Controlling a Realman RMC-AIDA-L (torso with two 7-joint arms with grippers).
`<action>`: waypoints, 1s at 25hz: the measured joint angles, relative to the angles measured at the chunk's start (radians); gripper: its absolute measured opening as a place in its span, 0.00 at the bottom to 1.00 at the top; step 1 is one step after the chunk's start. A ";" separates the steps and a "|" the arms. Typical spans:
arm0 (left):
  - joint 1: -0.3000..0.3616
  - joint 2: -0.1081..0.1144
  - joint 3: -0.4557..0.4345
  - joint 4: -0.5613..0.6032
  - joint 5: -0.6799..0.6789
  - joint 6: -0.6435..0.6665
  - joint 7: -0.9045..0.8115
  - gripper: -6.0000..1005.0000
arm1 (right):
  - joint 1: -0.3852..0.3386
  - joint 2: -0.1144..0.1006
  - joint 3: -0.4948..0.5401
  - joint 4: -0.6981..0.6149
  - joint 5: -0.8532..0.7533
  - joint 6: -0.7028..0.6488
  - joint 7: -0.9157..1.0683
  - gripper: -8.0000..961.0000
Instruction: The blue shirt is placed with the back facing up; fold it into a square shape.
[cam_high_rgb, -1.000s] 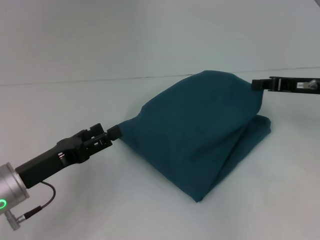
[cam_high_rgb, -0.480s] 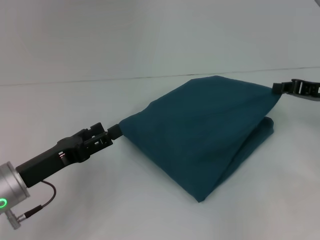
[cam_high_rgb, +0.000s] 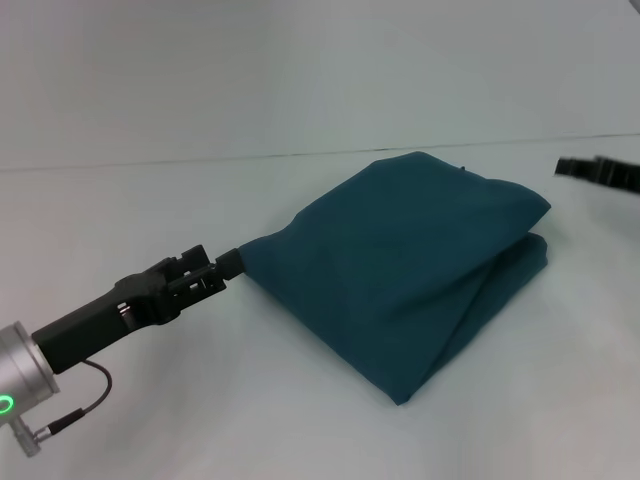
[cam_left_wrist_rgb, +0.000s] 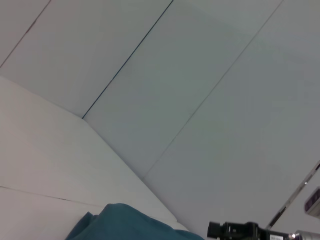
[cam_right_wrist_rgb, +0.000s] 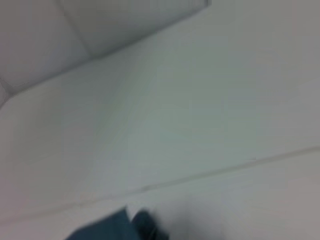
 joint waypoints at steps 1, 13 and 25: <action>-0.001 0.000 0.000 0.000 0.000 0.000 0.000 0.95 | -0.001 -0.001 0.001 -0.005 0.030 -0.002 -0.016 0.14; -0.001 0.002 -0.006 0.000 -0.008 -0.012 0.000 0.95 | 0.076 -0.012 -0.173 -0.001 0.048 -0.164 -0.085 0.32; -0.001 -0.004 -0.008 0.000 -0.009 -0.046 0.003 0.95 | 0.135 0.017 -0.280 0.132 -0.022 0.002 -0.088 0.01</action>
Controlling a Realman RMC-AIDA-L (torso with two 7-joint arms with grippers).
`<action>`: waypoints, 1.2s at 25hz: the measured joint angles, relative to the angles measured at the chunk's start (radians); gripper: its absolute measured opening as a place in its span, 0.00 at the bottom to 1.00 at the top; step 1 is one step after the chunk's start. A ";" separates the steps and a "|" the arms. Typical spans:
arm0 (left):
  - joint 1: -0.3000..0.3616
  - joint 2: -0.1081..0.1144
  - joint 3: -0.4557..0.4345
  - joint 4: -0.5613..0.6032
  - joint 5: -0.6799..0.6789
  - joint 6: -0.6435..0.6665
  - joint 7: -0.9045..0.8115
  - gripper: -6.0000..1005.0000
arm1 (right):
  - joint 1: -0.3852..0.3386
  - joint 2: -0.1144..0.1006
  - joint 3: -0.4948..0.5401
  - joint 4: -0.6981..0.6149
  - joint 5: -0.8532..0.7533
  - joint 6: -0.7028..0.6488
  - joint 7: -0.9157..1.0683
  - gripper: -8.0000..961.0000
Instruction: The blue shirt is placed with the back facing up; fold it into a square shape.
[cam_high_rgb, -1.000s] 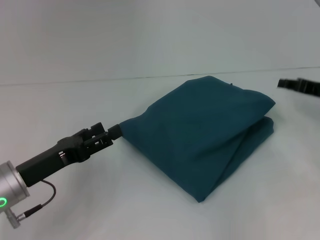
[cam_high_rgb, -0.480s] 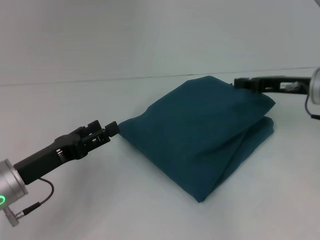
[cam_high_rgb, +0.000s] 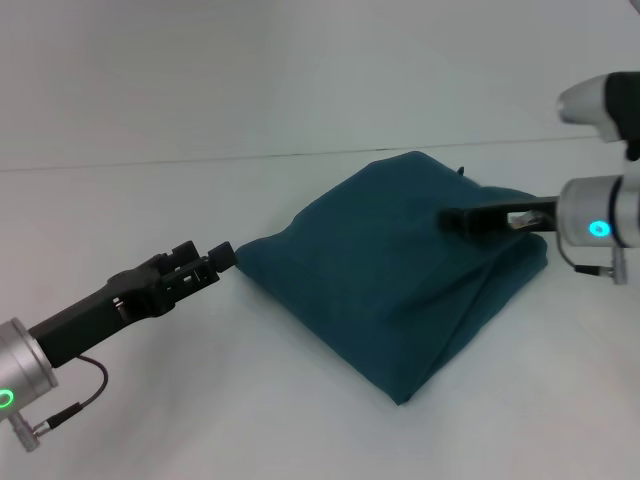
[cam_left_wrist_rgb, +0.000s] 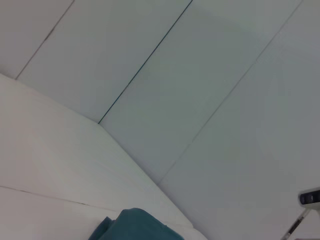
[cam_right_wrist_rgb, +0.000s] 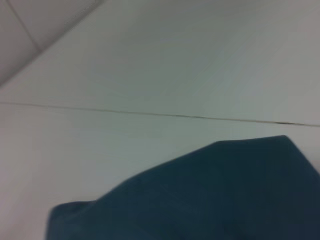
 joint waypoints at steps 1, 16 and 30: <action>0.000 0.000 0.000 0.000 0.000 -0.002 0.000 0.95 | 0.005 0.009 -0.012 0.006 -0.009 0.032 -0.001 0.01; 0.008 0.000 -0.006 -0.001 0.007 -0.014 -0.001 0.95 | 0.007 0.059 -0.112 0.014 0.090 0.257 -0.106 0.01; 0.001 0.001 -0.002 -0.011 0.003 -0.014 -0.004 0.95 | 0.154 0.064 -0.257 0.143 0.117 0.573 -0.118 0.01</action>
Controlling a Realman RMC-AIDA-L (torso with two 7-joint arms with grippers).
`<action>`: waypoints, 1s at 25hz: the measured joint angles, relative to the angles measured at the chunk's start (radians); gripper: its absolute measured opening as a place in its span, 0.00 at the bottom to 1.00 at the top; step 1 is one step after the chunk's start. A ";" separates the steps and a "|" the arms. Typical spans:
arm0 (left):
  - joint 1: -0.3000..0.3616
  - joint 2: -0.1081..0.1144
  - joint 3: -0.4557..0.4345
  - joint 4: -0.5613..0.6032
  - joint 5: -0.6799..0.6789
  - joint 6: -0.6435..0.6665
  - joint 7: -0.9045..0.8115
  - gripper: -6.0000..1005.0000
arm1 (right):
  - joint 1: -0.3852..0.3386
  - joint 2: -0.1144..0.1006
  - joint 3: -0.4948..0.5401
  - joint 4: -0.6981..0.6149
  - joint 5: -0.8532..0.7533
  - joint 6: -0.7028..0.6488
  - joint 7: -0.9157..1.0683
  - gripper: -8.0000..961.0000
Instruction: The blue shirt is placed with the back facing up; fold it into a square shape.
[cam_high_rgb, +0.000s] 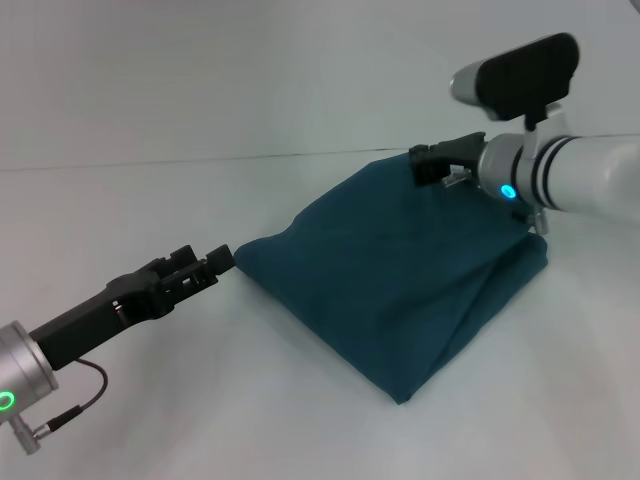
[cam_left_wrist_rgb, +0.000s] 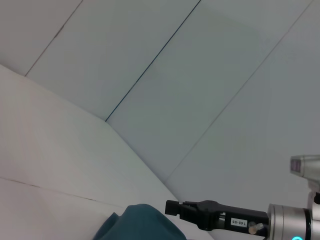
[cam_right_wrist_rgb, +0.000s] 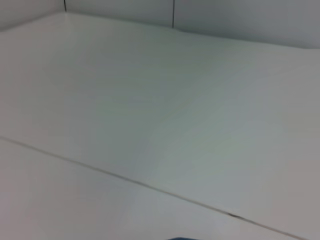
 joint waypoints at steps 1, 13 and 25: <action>0.000 0.000 0.000 0.000 0.000 -0.001 0.000 0.95 | 0.007 0.001 -0.013 0.012 0.002 0.019 0.000 0.01; 0.002 -0.002 0.001 -0.015 0.005 -0.019 0.003 0.95 | 0.016 0.005 -0.073 0.116 0.006 0.154 -0.001 0.01; 0.007 -0.002 0.006 -0.015 0.007 -0.006 -0.001 0.95 | -0.055 0.005 -0.075 0.010 0.026 0.121 0.005 0.01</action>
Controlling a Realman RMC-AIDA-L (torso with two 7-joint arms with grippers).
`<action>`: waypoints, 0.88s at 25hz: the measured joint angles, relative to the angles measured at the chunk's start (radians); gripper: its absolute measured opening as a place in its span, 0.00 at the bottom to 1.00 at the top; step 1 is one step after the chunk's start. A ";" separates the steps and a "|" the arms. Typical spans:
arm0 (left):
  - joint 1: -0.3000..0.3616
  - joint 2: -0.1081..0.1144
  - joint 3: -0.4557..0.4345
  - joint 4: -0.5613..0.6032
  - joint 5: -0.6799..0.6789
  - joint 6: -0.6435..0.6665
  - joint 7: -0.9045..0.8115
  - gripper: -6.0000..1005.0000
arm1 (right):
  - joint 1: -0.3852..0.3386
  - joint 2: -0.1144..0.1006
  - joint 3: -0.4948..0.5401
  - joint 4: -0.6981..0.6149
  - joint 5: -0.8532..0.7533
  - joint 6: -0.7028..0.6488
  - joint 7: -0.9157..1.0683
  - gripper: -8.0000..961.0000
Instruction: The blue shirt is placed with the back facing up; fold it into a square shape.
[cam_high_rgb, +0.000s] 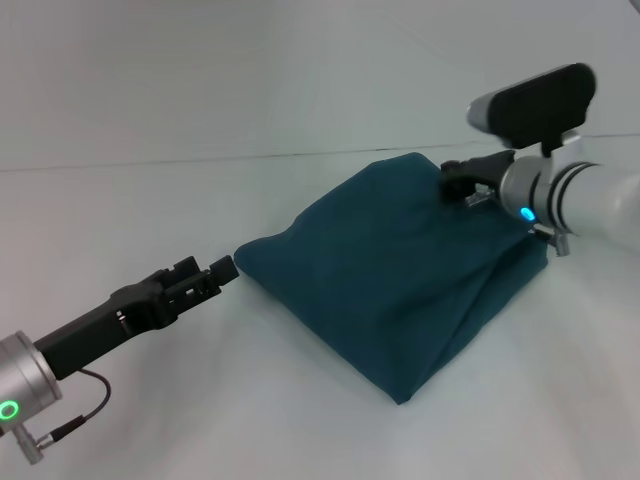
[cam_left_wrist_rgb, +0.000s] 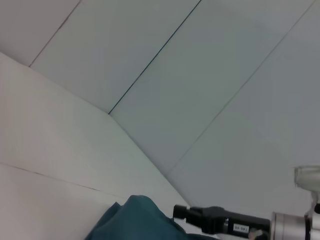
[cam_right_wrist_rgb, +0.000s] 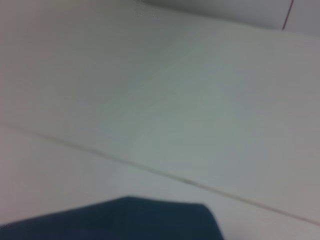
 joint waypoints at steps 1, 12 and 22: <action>0.000 0.000 0.000 0.000 0.000 0.001 -0.002 0.95 | -0.025 0.000 -0.001 -0.044 0.017 -0.023 -0.001 0.01; -0.058 0.003 0.012 -0.024 0.028 -0.127 -0.122 0.95 | -0.183 -0.024 0.105 -0.326 0.124 -0.374 -0.007 0.01; -0.191 0.012 0.093 -0.060 0.152 -0.374 -0.348 0.95 | -0.171 -0.067 0.332 -0.353 0.126 -0.729 -0.029 0.28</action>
